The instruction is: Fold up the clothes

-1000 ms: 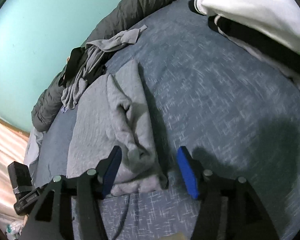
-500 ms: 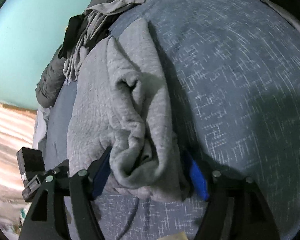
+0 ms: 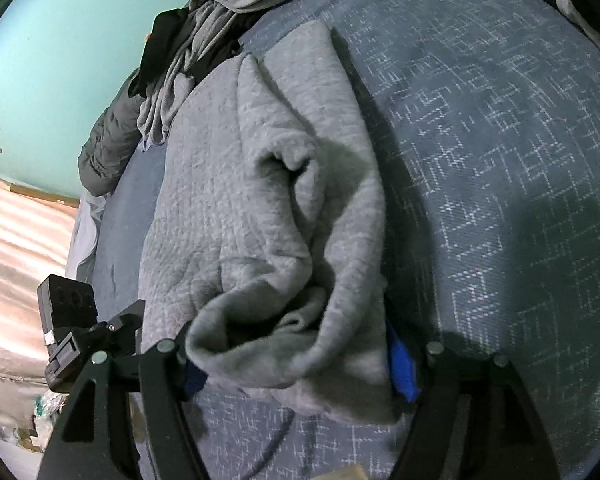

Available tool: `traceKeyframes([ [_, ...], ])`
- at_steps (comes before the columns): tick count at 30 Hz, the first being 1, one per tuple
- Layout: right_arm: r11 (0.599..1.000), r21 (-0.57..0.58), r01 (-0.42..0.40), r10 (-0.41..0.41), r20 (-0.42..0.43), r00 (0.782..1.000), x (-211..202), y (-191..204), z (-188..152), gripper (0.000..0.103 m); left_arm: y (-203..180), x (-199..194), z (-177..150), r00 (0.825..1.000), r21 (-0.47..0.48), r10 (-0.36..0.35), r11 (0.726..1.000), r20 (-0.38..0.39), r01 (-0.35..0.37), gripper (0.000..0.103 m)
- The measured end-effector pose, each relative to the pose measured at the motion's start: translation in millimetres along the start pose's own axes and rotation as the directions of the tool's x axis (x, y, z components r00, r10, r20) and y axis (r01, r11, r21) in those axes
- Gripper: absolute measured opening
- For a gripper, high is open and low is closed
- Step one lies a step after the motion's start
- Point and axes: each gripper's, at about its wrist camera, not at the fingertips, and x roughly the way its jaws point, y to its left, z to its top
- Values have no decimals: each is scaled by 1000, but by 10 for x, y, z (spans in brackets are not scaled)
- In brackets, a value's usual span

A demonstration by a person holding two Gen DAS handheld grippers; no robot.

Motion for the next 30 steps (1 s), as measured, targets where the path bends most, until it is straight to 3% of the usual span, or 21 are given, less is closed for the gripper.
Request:
traceKeyframes([
  [1,1000,-7,-3,3,2,1000,0,12,1,66,-3,34,24,1000,5,1,1000,2,-1,72],
  [2,1000,-14,-5,5,4,1000,-1,24,2,54,-9,40,26,1000,13,4,1000,5,-4,72],
  [3,1000,-23,-7,7,6,1000,-13,36,-4,48,-29,34,23,1000,29,11,1000,10,-11,67],
  [5,999,-42,-6,7,12,1000,-49,66,-19,42,-102,-2,14,999,64,28,997,20,-29,61],
  [8,998,-59,-4,5,10,1000,-31,87,16,42,-143,-18,8,999,86,34,996,28,-36,61],
  [9,998,-59,-7,7,8,1000,-6,69,31,48,-114,-1,18,999,74,33,997,23,-35,63],
  [13,1000,-16,-20,20,31,999,28,31,27,51,-48,33,40,999,31,12,999,29,-13,66],
  [15,998,-63,7,-4,50,999,19,115,14,43,-101,14,24,998,68,39,997,41,-42,65],
  [18,992,-123,37,-27,82,996,-74,215,-12,32,-211,-53,15,996,126,61,990,62,-68,54],
  [21,979,-190,73,-49,131,990,-214,359,-19,29,-327,-168,24,994,164,71,983,88,-84,47],
  [30,959,-266,94,-33,225,974,-673,687,22,27,-802,-604,113,985,241,59,966,162,-98,45],
])
